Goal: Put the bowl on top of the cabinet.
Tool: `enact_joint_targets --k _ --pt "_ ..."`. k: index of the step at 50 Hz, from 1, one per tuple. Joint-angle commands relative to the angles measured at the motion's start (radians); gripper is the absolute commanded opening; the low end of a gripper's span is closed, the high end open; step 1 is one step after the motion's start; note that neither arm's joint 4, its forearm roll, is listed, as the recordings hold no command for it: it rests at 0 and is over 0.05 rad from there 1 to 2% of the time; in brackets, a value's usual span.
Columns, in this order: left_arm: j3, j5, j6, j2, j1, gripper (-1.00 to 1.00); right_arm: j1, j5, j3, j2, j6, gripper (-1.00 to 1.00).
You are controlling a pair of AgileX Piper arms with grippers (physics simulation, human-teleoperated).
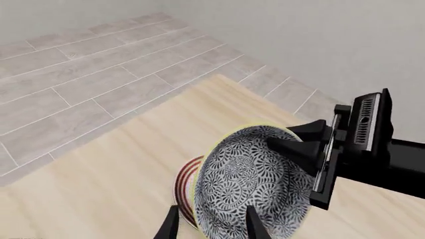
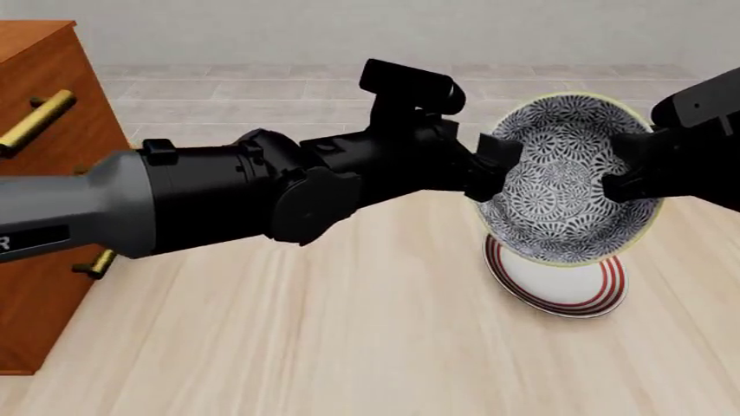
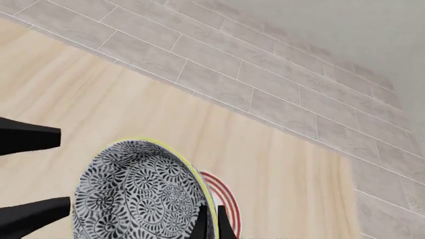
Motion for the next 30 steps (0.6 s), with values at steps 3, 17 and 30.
enact_joint_targets --k 3,17,30 --pt "-0.024 -0.002 -0.002 0.040 0.018 1.00 0.011 0.024 0.003 -0.043 0.011 -1.00" --pt "-0.051 -0.007 -0.007 0.086 0.032 1.00 0.038 0.043 0.013 -0.079 0.007 -1.00" --pt "-0.060 -0.013 -0.013 0.116 0.032 1.00 0.060 0.063 0.017 -0.111 -0.001 -1.00"
